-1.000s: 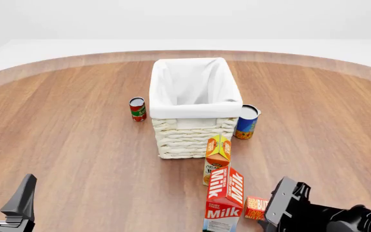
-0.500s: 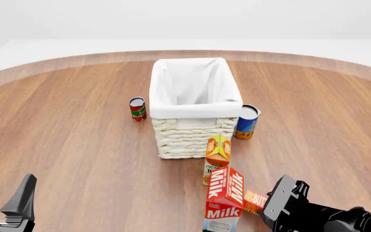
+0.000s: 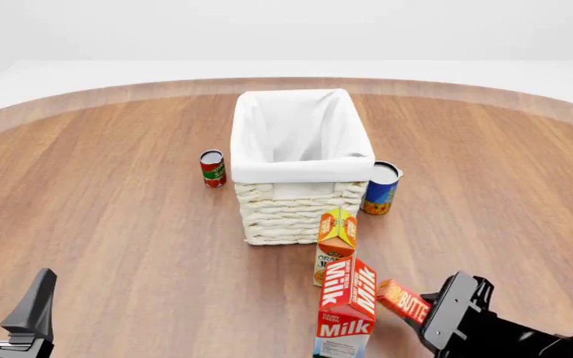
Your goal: Pick up the butter and put it in the basket.
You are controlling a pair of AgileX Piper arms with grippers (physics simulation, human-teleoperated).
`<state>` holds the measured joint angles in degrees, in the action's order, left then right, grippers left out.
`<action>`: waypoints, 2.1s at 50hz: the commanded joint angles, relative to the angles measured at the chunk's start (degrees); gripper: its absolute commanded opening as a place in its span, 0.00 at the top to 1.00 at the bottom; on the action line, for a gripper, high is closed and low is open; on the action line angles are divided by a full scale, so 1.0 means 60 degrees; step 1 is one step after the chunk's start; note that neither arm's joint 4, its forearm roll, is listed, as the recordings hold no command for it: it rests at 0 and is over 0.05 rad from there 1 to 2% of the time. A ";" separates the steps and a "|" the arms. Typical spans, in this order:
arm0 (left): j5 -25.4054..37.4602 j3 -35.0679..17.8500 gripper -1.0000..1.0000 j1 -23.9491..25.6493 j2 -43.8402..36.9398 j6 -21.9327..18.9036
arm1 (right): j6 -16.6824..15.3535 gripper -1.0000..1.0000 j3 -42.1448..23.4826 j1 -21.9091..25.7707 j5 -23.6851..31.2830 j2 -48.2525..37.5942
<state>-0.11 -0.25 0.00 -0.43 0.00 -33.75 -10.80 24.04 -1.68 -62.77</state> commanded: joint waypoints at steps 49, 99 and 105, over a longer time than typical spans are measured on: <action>0.0000 0.0000 0.00 0.0000 0.0000 0.0000 | 0.1262 1.00 -0.2045 0.0268 0.4007 0.4354; 0.0000 0.0000 0.00 0.0000 0.0000 0.0000 | 0.2286 1.00 -0.4872 0.0855 0.4378 0.4055; 0.0000 0.0000 0.00 0.0000 0.0000 0.0000 | 0.2203 1.00 -0.5226 0.0849 0.4473 0.3892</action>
<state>-0.11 -0.25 0.00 -0.43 0.00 -21.19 -37.77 29.09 24.94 -38.16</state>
